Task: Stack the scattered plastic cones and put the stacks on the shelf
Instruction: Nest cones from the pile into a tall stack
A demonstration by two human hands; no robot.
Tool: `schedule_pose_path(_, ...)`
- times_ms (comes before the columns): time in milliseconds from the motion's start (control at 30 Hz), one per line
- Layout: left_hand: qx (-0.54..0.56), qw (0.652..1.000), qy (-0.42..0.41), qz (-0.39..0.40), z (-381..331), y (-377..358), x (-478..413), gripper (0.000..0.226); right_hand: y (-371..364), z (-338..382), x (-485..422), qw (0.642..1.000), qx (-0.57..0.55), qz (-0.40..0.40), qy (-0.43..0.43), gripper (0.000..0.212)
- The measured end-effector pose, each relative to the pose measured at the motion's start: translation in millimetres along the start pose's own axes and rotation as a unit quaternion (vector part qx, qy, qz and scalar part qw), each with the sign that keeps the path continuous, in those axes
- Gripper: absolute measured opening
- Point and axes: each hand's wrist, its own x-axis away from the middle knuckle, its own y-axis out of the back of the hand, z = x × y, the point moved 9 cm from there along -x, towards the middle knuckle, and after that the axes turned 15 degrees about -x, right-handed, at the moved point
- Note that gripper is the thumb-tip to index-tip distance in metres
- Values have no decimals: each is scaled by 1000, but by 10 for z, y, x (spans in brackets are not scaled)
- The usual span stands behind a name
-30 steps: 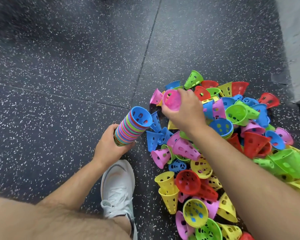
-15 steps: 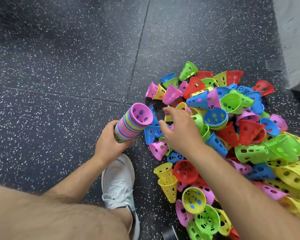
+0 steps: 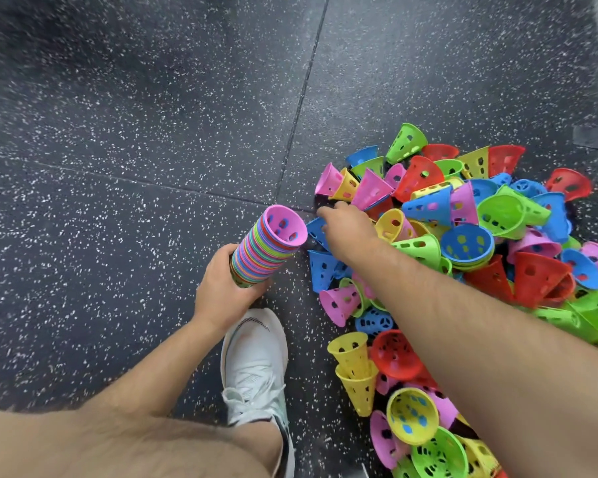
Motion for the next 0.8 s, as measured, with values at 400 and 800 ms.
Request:
schedule_pose_path(400,9,1000,5,7,-20,14,-18,63,810,40,622,961,-187,-194,63,16)
schedule_pose_path(800,14,1000,-15,14,-224,-14,-74,66,809,239,854,958,-222,-161,85,39)
